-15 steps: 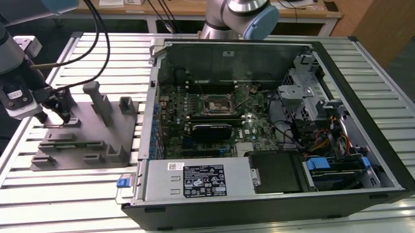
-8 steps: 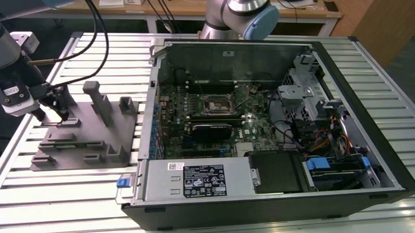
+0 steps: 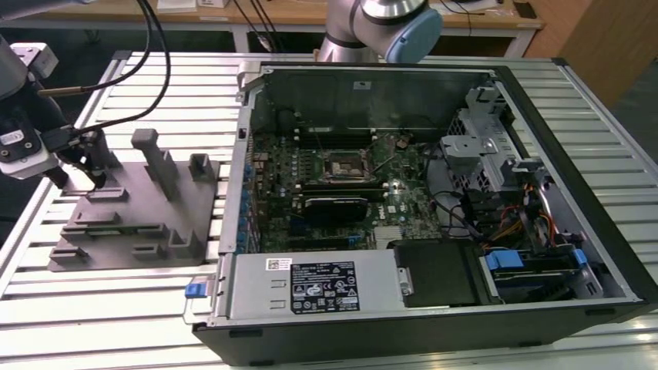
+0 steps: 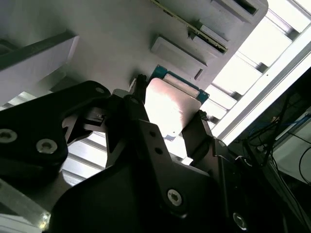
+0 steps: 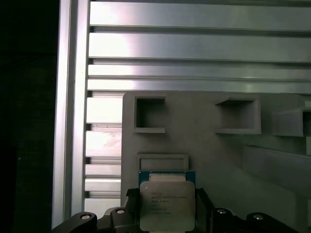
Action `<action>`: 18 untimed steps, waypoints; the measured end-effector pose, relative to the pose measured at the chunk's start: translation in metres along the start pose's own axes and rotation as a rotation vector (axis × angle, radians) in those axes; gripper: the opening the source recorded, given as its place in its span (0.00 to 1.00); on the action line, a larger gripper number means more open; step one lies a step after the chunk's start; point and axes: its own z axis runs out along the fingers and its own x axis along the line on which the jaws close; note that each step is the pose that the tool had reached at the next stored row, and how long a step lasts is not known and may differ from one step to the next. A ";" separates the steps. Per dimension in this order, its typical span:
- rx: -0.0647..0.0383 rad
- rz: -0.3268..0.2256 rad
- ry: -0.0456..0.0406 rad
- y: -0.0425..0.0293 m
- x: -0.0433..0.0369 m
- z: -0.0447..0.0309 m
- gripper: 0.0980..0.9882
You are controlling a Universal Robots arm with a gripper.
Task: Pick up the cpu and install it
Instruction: 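Pick up the cpu and move it towards the insertion slot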
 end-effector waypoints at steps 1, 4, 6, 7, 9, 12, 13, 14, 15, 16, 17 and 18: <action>0.000 0.000 0.0000 0.0001 0.0000 -0.0013 0.50; 0.000 0.000 -0.0001 0.0003 -0.0001 -0.0052 0.50; -0.001 0.000 0.0000 0.0004 -0.0002 -0.0077 0.50; -0.001 0.000 0.0000 0.0004 -0.0002 -0.0090 0.50; -0.001 0.000 0.0000 0.0006 -0.0002 -0.0114 0.50; -0.002 0.000 0.0000 0.0007 -0.0003 -0.0151 0.50; -0.002 0.000 -0.0001 0.0008 -0.0003 -0.0164 0.50; -0.002 0.000 0.0000 0.0009 -0.0003 -0.0177 0.50; -0.003 0.000 0.0000 0.0009 -0.0004 -0.0189 0.50; -0.003 0.000 0.0000 0.0010 -0.0004 -0.0201 0.50; -0.003 0.000 0.0001 0.0010 -0.0004 -0.0214 0.50; -0.003 0.000 0.0001 0.0011 -0.0004 -0.0226 0.50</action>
